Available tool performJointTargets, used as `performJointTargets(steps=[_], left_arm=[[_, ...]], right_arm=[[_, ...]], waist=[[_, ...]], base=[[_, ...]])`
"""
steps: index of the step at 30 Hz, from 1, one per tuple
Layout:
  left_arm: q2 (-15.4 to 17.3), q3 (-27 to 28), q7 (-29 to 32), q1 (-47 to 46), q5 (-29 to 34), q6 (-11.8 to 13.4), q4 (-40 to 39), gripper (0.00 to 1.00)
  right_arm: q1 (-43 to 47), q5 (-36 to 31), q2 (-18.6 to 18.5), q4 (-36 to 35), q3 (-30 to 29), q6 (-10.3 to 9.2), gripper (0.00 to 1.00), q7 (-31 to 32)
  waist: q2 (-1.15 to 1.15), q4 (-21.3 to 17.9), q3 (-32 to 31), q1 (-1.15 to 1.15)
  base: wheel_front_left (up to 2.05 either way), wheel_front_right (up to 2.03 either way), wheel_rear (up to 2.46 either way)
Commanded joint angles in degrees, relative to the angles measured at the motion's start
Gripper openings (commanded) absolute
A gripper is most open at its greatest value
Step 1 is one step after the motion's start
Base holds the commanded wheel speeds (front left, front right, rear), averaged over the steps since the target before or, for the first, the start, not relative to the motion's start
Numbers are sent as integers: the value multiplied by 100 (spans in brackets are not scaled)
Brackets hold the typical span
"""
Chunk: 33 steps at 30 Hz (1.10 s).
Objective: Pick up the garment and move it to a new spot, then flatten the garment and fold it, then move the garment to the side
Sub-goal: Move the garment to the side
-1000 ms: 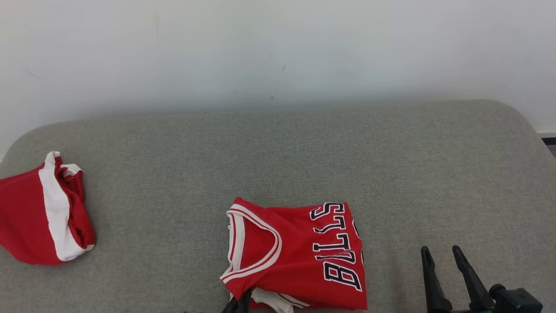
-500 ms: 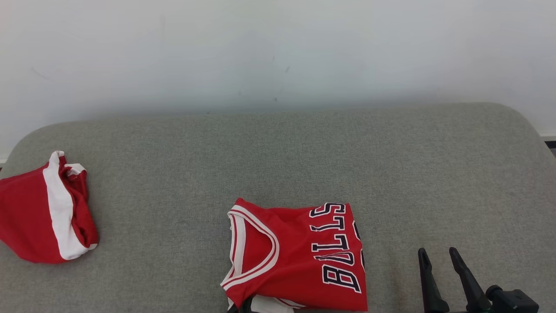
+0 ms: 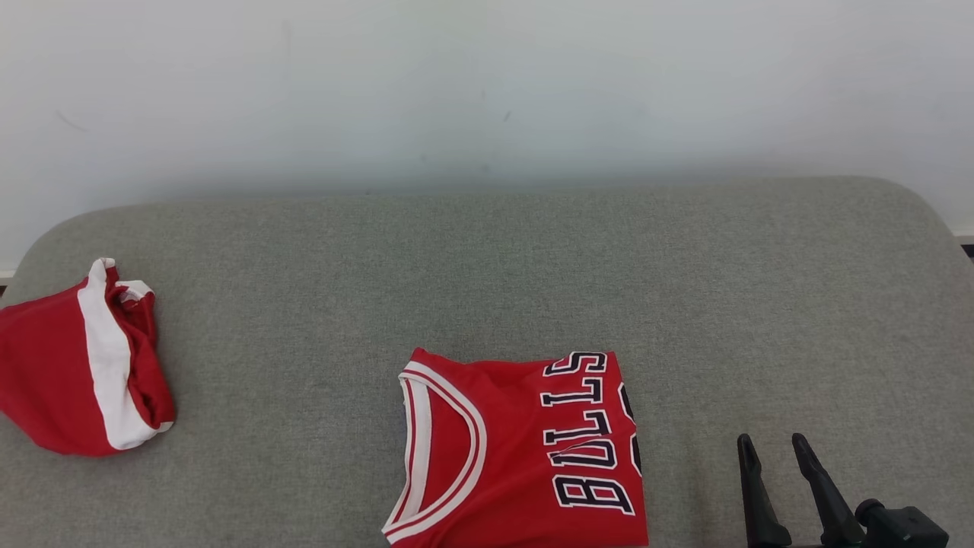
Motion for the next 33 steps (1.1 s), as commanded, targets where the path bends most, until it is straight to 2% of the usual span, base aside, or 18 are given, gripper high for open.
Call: performJointTargets(steps=[1, 2, 3, 4, 5, 16, 26, 33], left_arm=[[-3, 0, -1, -22, -22, 8, 23, 0], [-5, 5, -1, -34, -18, 8, 22, 7], [-10, 34, -1, -49, -7, 8, -13, 42], [-15, 74, -1, -65, 14, 8, -78, 82], [-18, 106, -1, -70, 41, 8, -150, 100], [-101, 941, -1, 135, 227, 13, -1173, 100], [-149, 2186, -1, 170, 399, 243, -1535, 100], [-94, 2825, -1, 148, 629, 338, -1669, 100]], right_arm=[[-8, 39, 1, 15, -32, -14, 100, 0], [-3, 35, 6, 21, -34, -14, 100, 0], [3, 30, 11, 24, -38, -14, 100, 0], [6, 26, 14, 28, -40, -14, 100, -1], [7, 23, 17, 35, -41, -14, 100, -1], [-4, 35, -9, 41, -57, -14, 100, 0], [58, -8, -17, 5, -78, -14, 100, -1], [106, -94, -41, -60, -73, -14, 100, 0]], waist=[[0, 17, 7, 0], [0, 26, 10, 0], [0, 36, 12, 0], [0, 44, 13, 0], [0, 49, 12, 0], [0, 48, -50, 0], [0, -7, -154, 0], [0, -25, -209, 0]], base=[[0, 0, 0], [0, 0, 0], [0, 0, 0], [0, 0, 0], [0, 0, 0], [0, 0, 0], [0, 0, 0], [0, 0, 0]])
